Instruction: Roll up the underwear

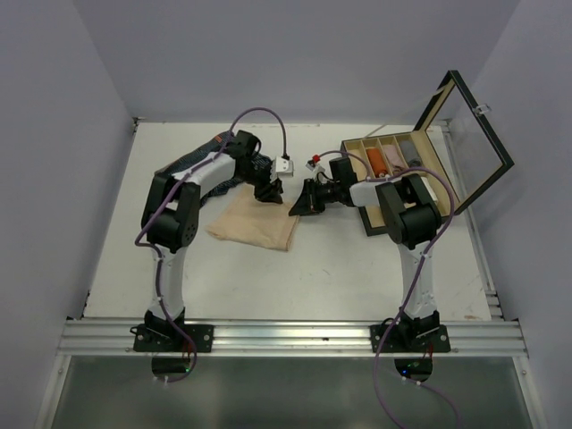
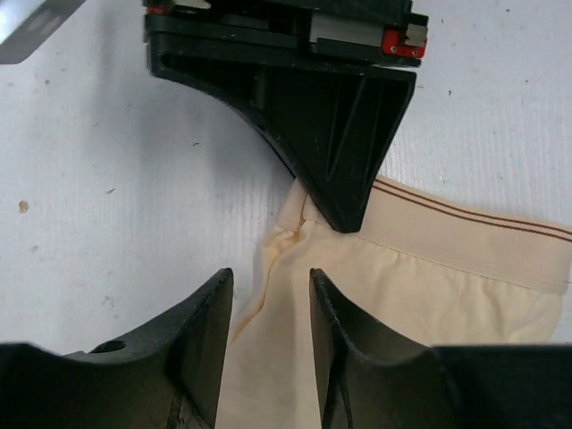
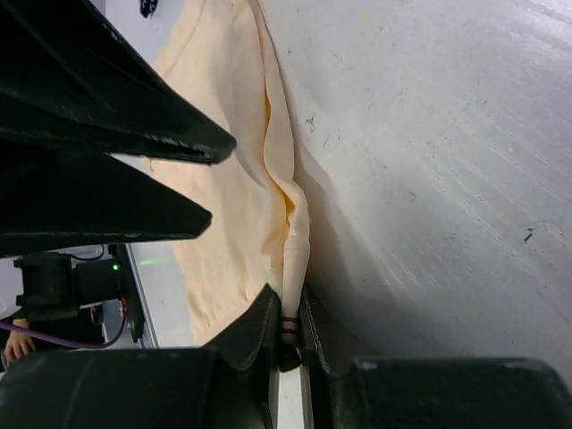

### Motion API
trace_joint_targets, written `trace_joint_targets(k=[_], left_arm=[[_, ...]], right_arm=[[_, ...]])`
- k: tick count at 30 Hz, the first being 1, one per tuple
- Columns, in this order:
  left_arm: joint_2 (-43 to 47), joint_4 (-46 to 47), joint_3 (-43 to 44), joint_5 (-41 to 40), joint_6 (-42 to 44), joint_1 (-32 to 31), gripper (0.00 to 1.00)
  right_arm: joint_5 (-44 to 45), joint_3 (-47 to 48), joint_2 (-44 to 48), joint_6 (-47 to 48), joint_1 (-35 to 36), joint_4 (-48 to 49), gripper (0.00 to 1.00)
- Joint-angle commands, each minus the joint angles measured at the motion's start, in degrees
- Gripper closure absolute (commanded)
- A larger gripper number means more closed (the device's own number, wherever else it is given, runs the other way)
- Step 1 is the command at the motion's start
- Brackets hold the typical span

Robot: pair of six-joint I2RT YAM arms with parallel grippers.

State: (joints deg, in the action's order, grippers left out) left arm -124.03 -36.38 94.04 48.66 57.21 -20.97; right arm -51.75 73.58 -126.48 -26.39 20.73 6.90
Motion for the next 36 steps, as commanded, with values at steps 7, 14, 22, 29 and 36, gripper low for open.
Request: trace_joint_targets(k=[7,14,22,29,36], left_arm=[[15.39,10.03,-8.42,15.21,-27.5,9.81,0.57],[20.66,28.9,-27.3,22.43,-55.97,6.47,0.7],[19.35,53.35,-37.09,16.65,-79.47,5.68,0.68],[17.52,20.62,-19.9,16.38,-30.3,7.34,0.54],[2.57,-17.39,7.18,14.44,9.65,7.96,0.43]], right_arm=[[4.29,-0.1,1.14,3.54,0.27,-1.89,0.92],[4.81,-0.63,2.81,5.74,0.27,-0.66,0.94],[4.81,-1.34,4.92,10.12,0.63,-0.3,0.94],[-0.89,1.21,5.1,23.64,1.59,-6.62,0.93],[-3.98,0.95,7.64,34.12,2.82,-9.0,0.92]])
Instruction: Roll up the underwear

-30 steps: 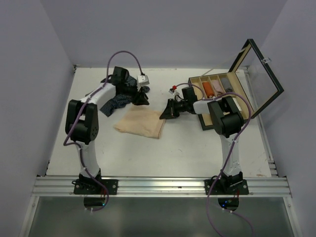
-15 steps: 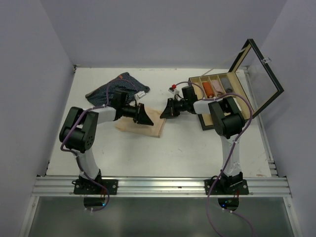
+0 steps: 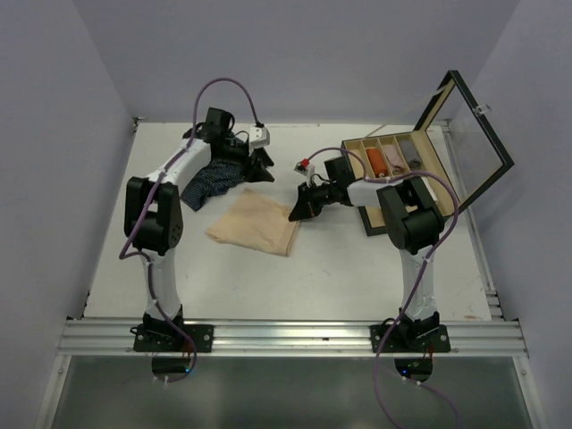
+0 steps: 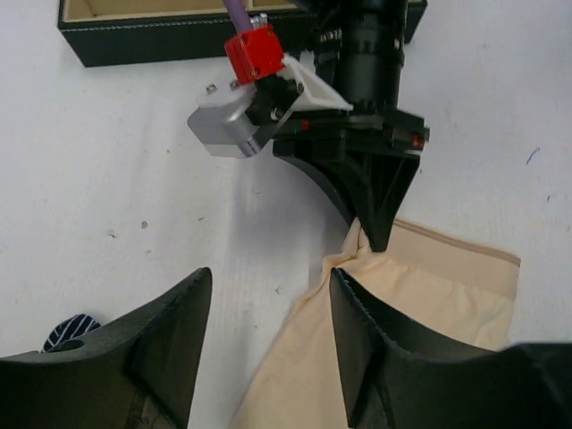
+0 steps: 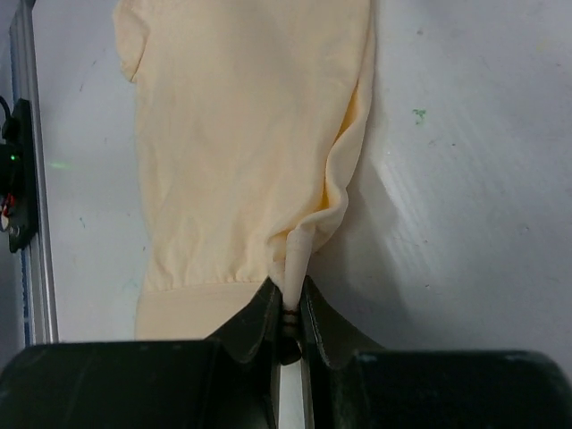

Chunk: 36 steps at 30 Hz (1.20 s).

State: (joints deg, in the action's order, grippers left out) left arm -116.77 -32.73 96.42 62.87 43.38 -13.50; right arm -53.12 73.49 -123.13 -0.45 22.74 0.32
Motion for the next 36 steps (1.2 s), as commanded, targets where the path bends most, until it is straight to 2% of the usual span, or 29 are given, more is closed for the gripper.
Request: trace_joint_targets(k=[1,3,7,12,17,25,28,31,32,36], left_arm=[[-6.61,-24.63,5.78,0.67,28.3,0.49,0.39],[-8.03,-26.67,7.72,1.72,31.06,0.49,0.35],[-11.19,-30.19,10.27,2.69,35.11,0.14,0.34],[-12.51,-31.08,9.23,2.78,35.81,-1.0,0.34],[-12.17,-25.55,6.24,3.4,32.04,-1.71,0.34],[-7.95,-7.53,-1.41,0.85,21.49,-3.55,0.35],[-7.95,-7.0,-1.76,0.94,20.79,-3.64,0.41],[-8.3,-7.35,-1.5,0.85,19.65,-3.64,0.59],[-8.47,-7.87,-0.8,0.41,19.47,-3.64,0.71],[-9.27,-12.26,0.17,0.67,21.14,-3.73,0.88]], right_arm=[[-2.6,1.04,4.65,8.62,0.9,-2.43,0.93],[-2.51,0.86,5.0,9.85,0.9,-2.95,0.92],[-3.47,1.39,5.8,14.76,1.08,-5.93,0.93],[-4.09,6.12,4.31,26.63,1.6,-17.35,0.93],[-4.97,11.84,2.81,34.71,1.87,-25.18,0.93],[-5.41,13.78,1.75,36.4,2.57,-26.77,0.93],[-5.15,14.04,1.32,36.05,2.74,-27.03,0.93],[-4.1,14.57,0.18,35.08,2.57,-26.95,0.91],[-3.22,14.75,-0.18,33.68,2.66,-26.25,0.91],[-1.9,16.06,-2.29,29.2,2.31,-24.66,0.88]])
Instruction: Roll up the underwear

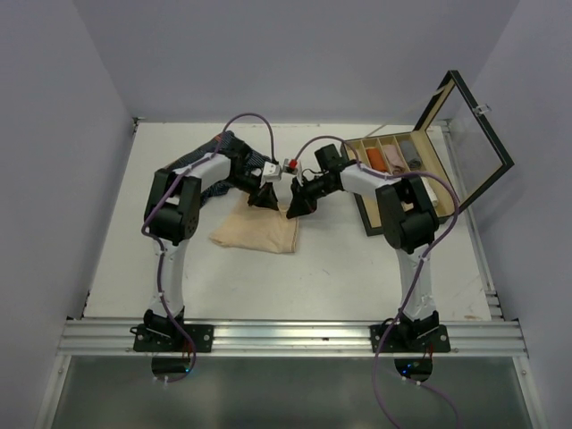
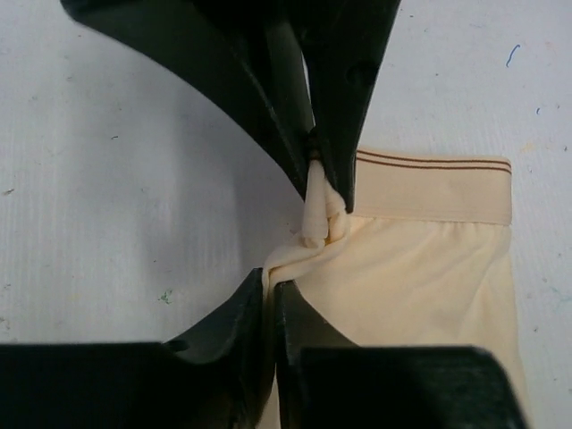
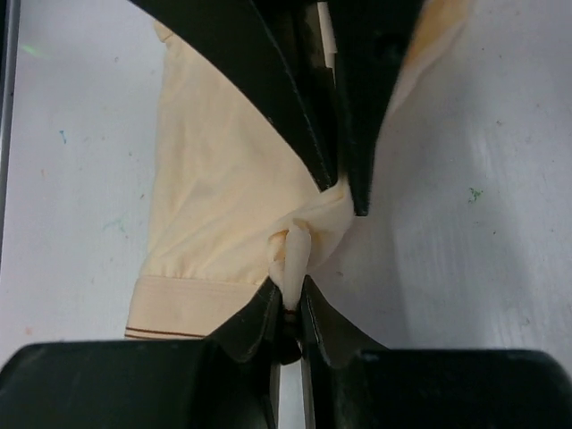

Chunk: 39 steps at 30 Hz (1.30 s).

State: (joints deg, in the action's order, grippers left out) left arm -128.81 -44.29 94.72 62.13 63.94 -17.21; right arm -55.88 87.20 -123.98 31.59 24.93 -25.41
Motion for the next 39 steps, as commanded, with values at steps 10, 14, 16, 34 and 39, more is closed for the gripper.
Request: trace_joint_targets(k=[10,14,16,34,39], left_arm=[[4.53,7.01,-0.93,-10.17,-16.72,-1.86,1.0],[5.41,11.76,-4.0,-16.76,-25.43,-1.95,1.0],[6.91,16.59,-6.03,-18.79,-30.53,-1.86,1.0],[10.69,29.0,-13.59,-26.53,-42.06,-2.04,1.0],[11.65,30.84,-14.82,-27.41,-41.71,-2.04,1.0]], right_arm=[[0.68,-0.08,2.42,-32.14,-5.58,16.84,0.52],[1.83,-5.98,8.05,-45.99,-8.76,20.66,0.55],[1.48,-9.57,9.8,-52.64,-8.67,23.36,0.64],[0.06,-15.04,3.85,-79.24,-2.43,32.36,0.84],[1.73,-13.81,0.76,-75.37,-2.52,23.93,0.87]])
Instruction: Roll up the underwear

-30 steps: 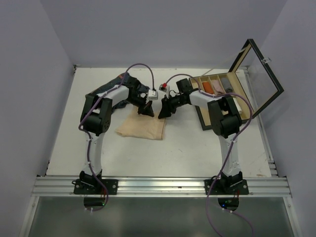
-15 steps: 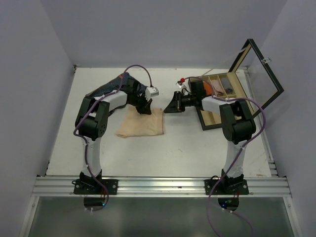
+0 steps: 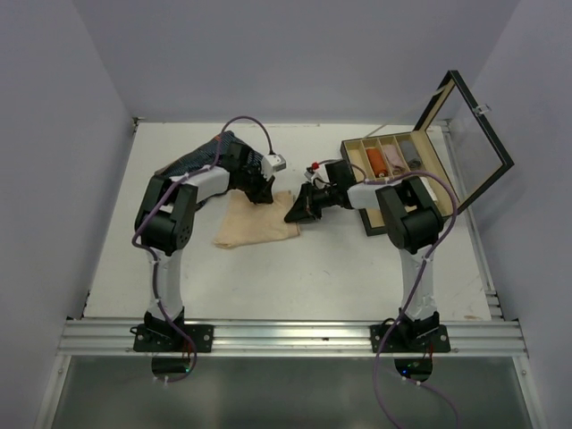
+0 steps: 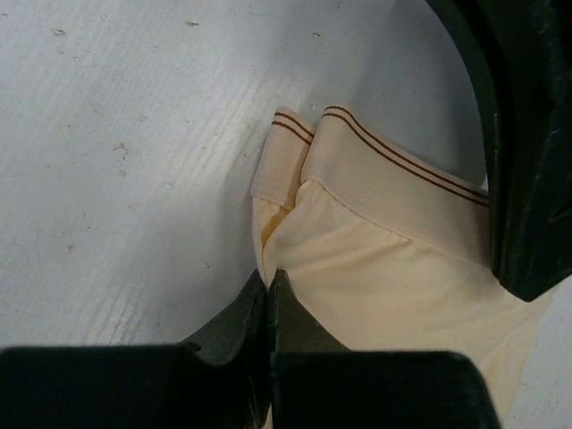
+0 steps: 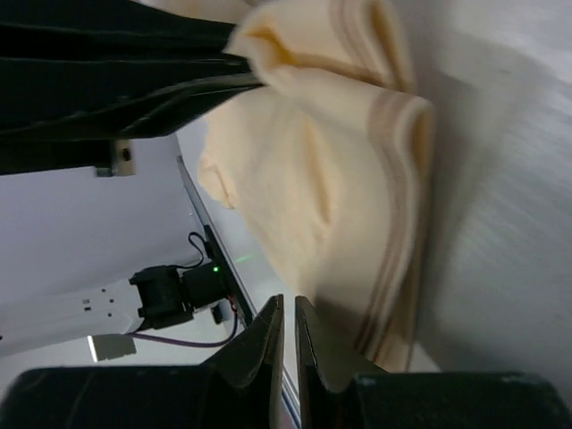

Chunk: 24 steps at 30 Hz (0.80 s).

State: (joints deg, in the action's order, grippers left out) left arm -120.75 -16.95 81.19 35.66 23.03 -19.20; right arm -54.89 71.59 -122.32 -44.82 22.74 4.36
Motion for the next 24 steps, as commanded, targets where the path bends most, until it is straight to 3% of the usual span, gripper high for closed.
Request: trace_joint_targets(k=[1,12,19,24], left_arm=[[3.85,4.02,-2.08,-0.94,-0.79,-0.05,1.0],[11.67,9.13,-9.01,1.96,3.51,-0.13,1.0],[16.77,9.21,-16.84,-1.29,8.35,-2.33,1.0],[20.99,13.34,-23.52,-5.06,7.04,-5.84,1.0]], right_arm=[[0.93,1.54,-0.9,1.14,-0.07,-5.68,0.87],[2.77,1.97,-7.58,-0.79,-0.33,-5.24,0.87],[1.72,0.92,-7.41,-4.49,-0.42,-1.11,0.86],[1.11,0.22,-7.32,-6.51,-0.51,1.34,0.86]])
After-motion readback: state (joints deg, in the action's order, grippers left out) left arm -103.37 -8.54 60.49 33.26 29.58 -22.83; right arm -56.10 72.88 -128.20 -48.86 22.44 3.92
